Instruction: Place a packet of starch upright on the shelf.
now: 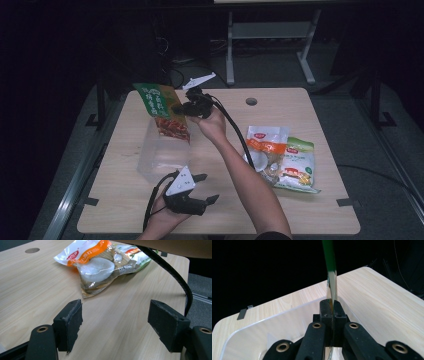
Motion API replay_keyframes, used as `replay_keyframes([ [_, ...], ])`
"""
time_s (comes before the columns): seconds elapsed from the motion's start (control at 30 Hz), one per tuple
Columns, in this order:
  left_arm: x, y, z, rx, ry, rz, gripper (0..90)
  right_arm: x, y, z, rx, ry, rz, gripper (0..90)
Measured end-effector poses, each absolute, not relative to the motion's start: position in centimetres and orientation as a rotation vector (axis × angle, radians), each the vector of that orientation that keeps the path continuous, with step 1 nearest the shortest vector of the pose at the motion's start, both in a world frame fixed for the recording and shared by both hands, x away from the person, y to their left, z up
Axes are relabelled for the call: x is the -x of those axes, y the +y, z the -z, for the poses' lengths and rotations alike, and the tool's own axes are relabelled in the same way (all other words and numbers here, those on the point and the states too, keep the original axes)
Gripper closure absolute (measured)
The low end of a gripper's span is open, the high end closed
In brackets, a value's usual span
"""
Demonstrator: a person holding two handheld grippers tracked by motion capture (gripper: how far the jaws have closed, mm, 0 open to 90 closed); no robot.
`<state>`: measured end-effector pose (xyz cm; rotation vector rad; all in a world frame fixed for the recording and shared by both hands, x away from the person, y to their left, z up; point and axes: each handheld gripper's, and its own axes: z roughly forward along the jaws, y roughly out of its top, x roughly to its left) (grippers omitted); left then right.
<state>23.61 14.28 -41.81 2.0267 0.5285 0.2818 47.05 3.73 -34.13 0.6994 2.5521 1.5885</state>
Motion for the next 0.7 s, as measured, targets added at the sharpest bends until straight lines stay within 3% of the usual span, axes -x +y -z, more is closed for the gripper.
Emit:
replay_keyframes([
  [0.7, -24.0, 14.6, 41.9, -2.019, 0.549, -0.283, 27.3, -47.8, 2.2, 36.3, -0.772, 2.572, -1.587, 88.1],
])
